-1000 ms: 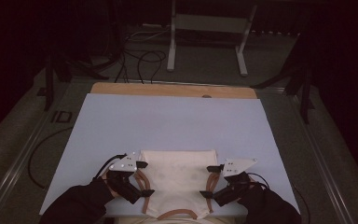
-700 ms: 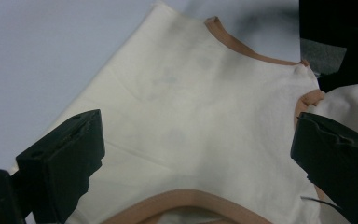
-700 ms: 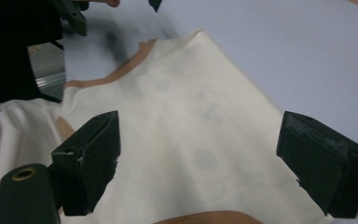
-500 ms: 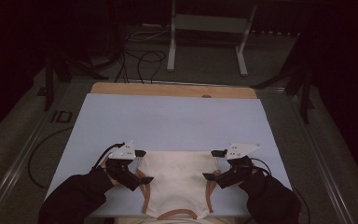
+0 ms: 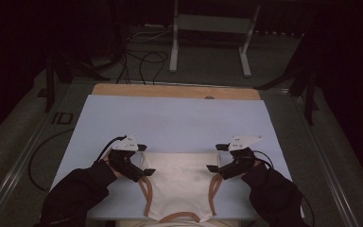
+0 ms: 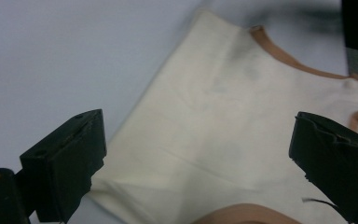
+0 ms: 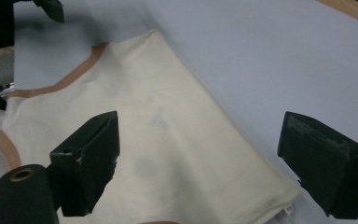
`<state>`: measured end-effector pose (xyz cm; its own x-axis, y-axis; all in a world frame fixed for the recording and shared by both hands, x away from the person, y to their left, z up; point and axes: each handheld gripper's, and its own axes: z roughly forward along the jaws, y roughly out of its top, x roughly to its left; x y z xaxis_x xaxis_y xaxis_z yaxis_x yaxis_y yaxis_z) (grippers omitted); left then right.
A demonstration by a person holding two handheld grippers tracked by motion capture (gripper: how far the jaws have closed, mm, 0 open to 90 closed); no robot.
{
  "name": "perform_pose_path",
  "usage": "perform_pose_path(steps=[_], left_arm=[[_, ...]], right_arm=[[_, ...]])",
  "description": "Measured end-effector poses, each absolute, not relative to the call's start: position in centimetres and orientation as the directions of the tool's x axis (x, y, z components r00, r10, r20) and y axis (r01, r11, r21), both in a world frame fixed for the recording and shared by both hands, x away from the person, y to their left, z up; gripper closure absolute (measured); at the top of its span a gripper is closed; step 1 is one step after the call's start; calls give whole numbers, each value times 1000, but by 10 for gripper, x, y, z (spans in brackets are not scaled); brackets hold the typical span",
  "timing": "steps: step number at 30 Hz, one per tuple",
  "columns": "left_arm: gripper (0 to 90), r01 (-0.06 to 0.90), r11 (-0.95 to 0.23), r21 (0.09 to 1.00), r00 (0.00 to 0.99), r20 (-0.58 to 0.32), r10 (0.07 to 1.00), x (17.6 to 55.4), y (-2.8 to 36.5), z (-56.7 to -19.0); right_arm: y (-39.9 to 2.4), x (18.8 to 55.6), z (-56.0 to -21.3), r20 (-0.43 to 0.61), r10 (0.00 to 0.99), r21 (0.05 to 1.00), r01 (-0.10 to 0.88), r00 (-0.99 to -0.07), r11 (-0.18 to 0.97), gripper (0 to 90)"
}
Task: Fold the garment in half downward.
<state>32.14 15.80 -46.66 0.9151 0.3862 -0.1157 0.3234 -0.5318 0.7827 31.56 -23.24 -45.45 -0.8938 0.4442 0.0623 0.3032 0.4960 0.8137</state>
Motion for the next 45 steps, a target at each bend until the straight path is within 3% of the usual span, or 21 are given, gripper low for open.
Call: perform_pose_path(steps=[14,18,26,28,36,41,42,43,45], left_arm=[[64,398,-564,723,896,-173,410,349,156,-495],[122,389,-581,714,885,-115,451,350,156,-503],[181,412,-590,694,862,-87,500,358,166,-513],[231,416,-585,696,859,-91,503,358,168,-515],[391,423,-590,688,861,-101,499,362,170,-520],[553,425,-584,692,863,-114,492,363,171,-520],[553,424,-586,690,864,-114,490,363,171,-520],[628,428,-585,689,864,-122,488,363,171,-520],[671,440,-581,685,860,-135,493,364,172,-520]], right_arm=[[-242,344,-479,96,474,787,358,-875,502,133],[-247,352,-488,99,487,774,374,-868,510,147],[-246,358,-507,93,497,721,402,-863,564,146],[-247,360,-510,87,497,718,400,-863,569,233],[-245,366,-514,79,505,696,410,-859,590,424],[-244,365,-515,67,504,672,413,-861,615,530],[-244,365,-515,77,503,667,420,-861,616,562],[-243,363,-516,64,505,663,415,-861,623,616],[-243,364,-516,69,502,661,417,-862,625,670]])
